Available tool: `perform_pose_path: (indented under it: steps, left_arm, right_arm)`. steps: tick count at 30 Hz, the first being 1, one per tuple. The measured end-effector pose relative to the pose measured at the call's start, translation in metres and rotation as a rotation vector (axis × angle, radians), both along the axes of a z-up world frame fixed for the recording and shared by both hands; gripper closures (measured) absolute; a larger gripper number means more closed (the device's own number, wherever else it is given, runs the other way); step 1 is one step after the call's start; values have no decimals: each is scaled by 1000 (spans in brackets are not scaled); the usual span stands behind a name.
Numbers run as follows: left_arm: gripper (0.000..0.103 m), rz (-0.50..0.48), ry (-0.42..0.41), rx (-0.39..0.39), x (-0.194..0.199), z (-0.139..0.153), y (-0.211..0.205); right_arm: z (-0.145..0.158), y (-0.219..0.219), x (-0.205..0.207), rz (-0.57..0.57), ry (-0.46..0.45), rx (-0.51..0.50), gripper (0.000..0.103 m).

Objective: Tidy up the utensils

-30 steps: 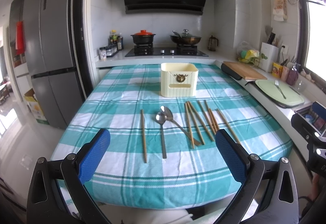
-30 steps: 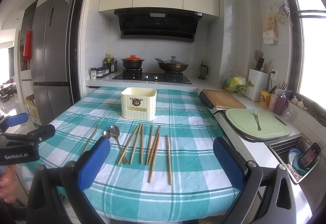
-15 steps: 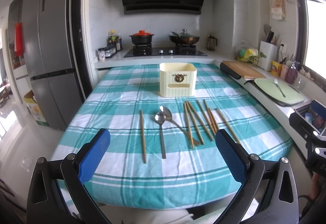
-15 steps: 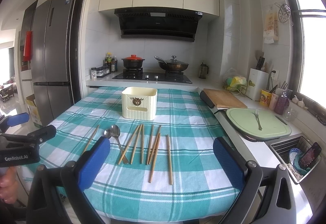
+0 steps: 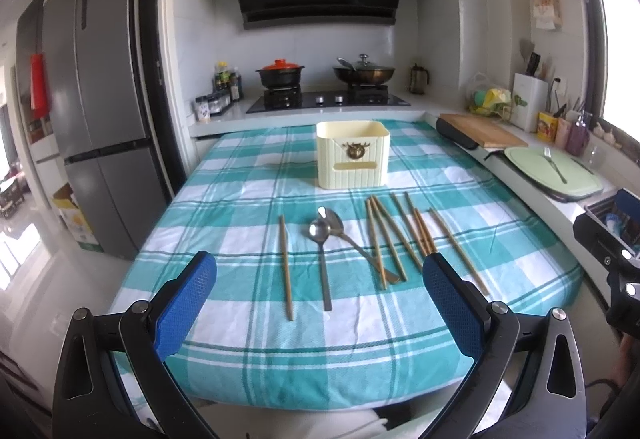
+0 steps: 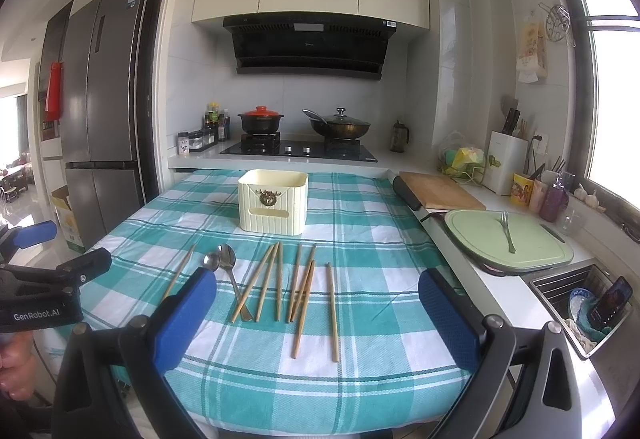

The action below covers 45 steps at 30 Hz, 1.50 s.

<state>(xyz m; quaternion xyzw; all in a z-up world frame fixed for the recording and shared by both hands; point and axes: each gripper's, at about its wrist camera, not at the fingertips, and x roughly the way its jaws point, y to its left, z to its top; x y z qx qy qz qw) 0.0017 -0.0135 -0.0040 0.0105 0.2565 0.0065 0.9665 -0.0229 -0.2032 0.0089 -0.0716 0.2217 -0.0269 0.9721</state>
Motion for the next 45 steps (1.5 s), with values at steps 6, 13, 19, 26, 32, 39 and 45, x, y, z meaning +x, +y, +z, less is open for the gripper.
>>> perform_pose_path:
  steps: [6, 13, 19, 26, 32, 39, 45]
  left_arm:
    - [0, 8, 5, 13, 1, -1, 0]
    - [0, 8, 15, 23, 3, 0, -2]
    - [0, -38, 48, 1, 11, -3, -3]
    - [0, -94, 95, -39, 26, -10, -5]
    - [0, -112, 203, -78, 50, -26, -6]
    - [0, -119, 205, -107, 72, -36, 6]
    - [0, -47, 240, -126, 99, -58, 32]
  right_arm:
    - [-1, 0, 1, 0, 2, 2, 0]
    - [-3, -1, 3, 1, 6, 5, 0]
    - [-5, -2, 4, -2, 7, 7, 0]
    - [-6, -12, 14, -35, -12, 9, 0]
    - [-10, -32, 28, -58, -57, 26, 0]
    - [-25, -48, 56, -41, -33, 16, 0]
    - [-59, -48, 80, 33, 90, 27, 0]
